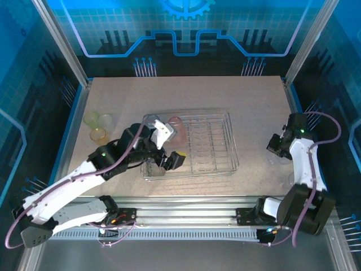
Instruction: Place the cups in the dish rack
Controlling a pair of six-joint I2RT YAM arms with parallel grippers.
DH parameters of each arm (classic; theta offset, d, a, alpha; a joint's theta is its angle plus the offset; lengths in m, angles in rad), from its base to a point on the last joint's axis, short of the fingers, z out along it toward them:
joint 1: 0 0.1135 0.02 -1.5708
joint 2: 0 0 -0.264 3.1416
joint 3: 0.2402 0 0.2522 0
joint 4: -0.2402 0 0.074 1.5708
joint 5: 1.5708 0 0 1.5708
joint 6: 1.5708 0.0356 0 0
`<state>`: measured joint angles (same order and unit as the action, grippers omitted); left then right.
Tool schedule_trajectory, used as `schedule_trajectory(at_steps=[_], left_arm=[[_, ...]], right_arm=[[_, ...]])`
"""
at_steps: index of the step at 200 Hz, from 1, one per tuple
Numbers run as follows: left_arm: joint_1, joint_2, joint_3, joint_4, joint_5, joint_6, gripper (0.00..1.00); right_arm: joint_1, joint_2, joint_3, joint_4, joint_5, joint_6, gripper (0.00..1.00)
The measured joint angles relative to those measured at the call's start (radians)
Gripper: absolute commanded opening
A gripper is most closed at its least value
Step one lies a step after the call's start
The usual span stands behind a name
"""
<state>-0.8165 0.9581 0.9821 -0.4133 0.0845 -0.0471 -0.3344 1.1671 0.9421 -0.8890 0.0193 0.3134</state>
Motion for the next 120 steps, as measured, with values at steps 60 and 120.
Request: schedule_trajectory(at_steps=[60,120], left_arm=[[0.0,-0.011,-0.041,0.156,0.105,-0.109,0.99],[0.0,-0.01,-0.084,0.387,0.208,-0.279,0.99]], right_arm=[[0.052,-0.262,0.078,0.052,-0.251,0.063,0.0],[0.133,-0.287,0.12,0.245,-0.532,0.24,0.0]])
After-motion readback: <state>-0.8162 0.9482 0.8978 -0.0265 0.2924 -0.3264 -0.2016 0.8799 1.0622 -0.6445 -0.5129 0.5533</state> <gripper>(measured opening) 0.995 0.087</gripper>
